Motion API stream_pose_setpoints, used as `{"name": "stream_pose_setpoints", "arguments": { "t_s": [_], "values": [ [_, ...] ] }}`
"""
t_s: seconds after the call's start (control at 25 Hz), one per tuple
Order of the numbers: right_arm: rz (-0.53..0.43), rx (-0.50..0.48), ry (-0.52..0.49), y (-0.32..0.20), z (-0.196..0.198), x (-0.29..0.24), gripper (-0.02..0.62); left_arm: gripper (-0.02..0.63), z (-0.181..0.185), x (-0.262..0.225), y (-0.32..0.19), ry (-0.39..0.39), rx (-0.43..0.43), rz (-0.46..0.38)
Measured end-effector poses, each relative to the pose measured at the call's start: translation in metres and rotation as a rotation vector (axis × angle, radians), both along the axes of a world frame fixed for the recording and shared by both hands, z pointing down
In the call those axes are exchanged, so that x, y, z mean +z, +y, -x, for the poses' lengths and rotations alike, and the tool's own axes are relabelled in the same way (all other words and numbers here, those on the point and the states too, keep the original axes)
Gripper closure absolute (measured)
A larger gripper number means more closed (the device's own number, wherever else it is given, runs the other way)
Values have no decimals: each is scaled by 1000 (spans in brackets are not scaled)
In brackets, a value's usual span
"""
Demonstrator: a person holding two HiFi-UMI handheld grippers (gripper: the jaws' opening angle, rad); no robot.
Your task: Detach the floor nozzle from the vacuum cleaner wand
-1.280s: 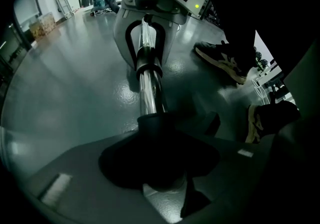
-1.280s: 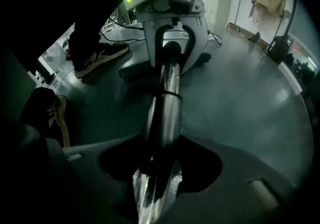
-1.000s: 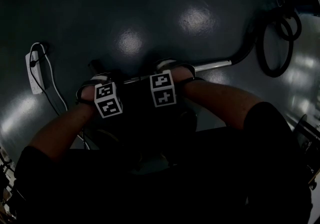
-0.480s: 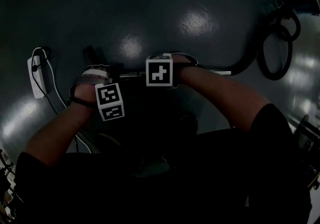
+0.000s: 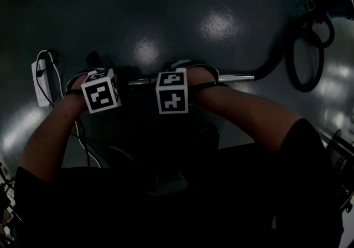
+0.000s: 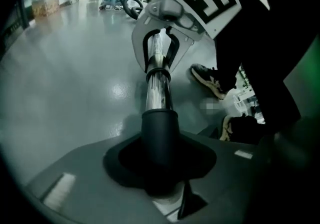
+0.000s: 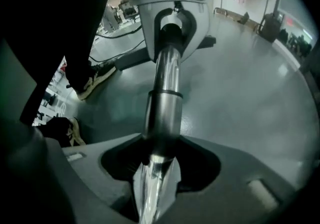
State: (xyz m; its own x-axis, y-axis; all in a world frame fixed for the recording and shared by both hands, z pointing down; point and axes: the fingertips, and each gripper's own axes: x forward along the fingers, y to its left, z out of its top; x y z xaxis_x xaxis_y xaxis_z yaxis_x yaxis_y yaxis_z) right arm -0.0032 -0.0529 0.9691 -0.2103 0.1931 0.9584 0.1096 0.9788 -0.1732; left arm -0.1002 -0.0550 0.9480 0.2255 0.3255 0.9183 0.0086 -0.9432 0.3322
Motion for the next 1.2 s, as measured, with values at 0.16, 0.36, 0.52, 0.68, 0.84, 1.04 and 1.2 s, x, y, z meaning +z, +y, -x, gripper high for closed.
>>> {"name": "stream_pose_setpoints", "arguments": {
  "t_s": [0.16,0.36,0.52,0.68,0.84,1.04,1.2],
  "values": [
    [-87,-52,40,1,-1,-2,408,454,-2,-11,14,6,-79,210],
    [-108,-68,46,2,-3,-1,410,451,-5,-18,27,16,-153,345],
    [8,5,13,-1,-3,-8,414,454,-4,-19,3,-16,-43,10],
    [123,120,-25,-13,0,-15,419,456,10,-16,-29,-149,129,-409],
    [122,133,-30,-13,0,-20,422,459,9,-19,-25,-127,102,-334],
    [2,-3,5,-1,3,-17,423,454,5,-36,10,-6,-93,166],
    [-82,-67,59,5,-3,-7,425,453,-2,-39,32,1,-220,384]
  ]
}}
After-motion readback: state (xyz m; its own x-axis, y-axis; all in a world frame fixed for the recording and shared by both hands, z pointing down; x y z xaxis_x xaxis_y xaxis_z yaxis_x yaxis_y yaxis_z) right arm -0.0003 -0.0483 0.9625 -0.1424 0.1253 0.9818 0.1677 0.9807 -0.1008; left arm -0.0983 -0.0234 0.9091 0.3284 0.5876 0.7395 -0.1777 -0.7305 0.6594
